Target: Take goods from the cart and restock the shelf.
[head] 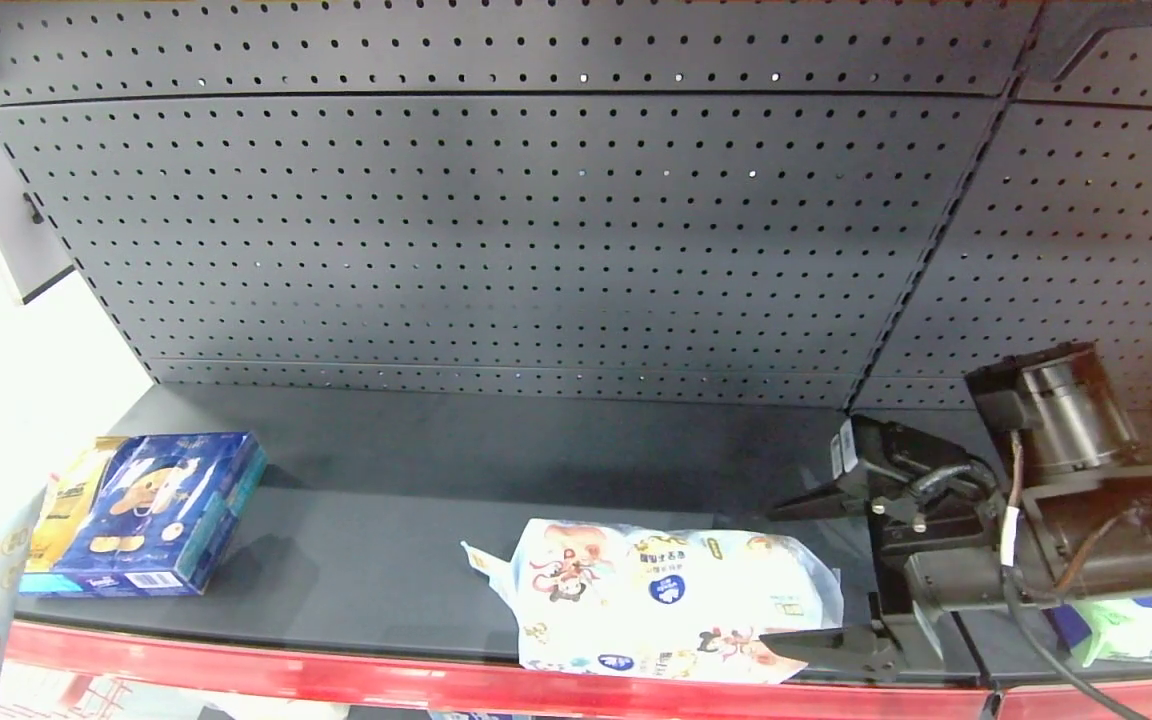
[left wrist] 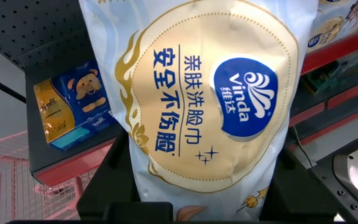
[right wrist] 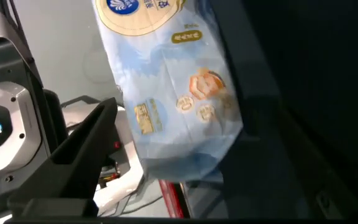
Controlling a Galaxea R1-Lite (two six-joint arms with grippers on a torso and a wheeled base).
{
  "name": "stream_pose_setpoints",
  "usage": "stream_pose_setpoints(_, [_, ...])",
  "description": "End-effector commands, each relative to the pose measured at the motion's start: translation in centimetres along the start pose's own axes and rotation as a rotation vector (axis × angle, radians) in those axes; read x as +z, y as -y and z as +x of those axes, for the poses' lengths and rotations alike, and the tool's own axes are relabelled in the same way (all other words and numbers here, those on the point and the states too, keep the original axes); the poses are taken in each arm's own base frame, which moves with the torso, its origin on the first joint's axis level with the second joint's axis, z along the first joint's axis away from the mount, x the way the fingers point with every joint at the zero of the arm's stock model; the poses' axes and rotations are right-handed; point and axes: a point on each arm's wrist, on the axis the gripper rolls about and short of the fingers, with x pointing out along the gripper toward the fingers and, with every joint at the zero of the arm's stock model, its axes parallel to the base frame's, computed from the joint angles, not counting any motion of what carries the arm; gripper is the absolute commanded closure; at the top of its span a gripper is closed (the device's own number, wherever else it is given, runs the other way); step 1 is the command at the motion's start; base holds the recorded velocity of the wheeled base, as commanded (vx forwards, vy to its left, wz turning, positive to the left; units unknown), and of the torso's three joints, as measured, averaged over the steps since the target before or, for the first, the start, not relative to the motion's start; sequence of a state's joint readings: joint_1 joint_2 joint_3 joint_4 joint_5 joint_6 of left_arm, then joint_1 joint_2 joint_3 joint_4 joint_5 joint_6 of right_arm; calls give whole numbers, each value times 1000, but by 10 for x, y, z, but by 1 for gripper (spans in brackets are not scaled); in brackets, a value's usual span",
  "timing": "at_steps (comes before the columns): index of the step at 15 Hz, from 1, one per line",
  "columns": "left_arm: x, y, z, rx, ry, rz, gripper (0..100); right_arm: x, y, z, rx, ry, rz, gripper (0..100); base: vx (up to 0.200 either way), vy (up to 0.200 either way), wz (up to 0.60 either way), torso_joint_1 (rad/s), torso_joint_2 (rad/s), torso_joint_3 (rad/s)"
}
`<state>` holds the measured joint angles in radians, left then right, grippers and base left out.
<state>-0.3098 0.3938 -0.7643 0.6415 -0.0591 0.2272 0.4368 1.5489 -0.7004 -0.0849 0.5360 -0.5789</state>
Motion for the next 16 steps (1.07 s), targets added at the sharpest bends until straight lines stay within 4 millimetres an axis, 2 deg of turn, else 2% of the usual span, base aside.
stream_pose_setpoints(1, [5,-2,11,-22,-49,-2,100,3,-9,-35,-87,70,-21,0,0,0,0,0,0,0])
stream_pose_setpoints(5, [17,-6,47,-118,-190,29,100,-18,-57,-105,-311,191,-16,0,0,0,0,0,0,0])
stream_pose_setpoints(6, [22,-7,58,-150,-219,60,100,-28,-77,-126,-407,249,12,0,0,0,0,0,0,0])
stream_pose_setpoints(8, [28,-7,78,-191,-255,107,100,-44,-112,-150,-544,369,91,0,0,0,0,0,0,0])
stream_pose_setpoints(10, [34,-7,94,-216,-277,135,100,-51,-131,-162,-685,435,138,0,0,0,0,0,0,0])
stream_pose_setpoints(12, [50,-8,132,-261,-297,236,100,-54,-151,-174,-805,533,175,0,0,0,0,0,0,0])
stream_pose_setpoints(16, [78,-11,205,-353,-315,445,100,-54,-155,-177,-854,550,176,0,0,0,0,0,0,0])
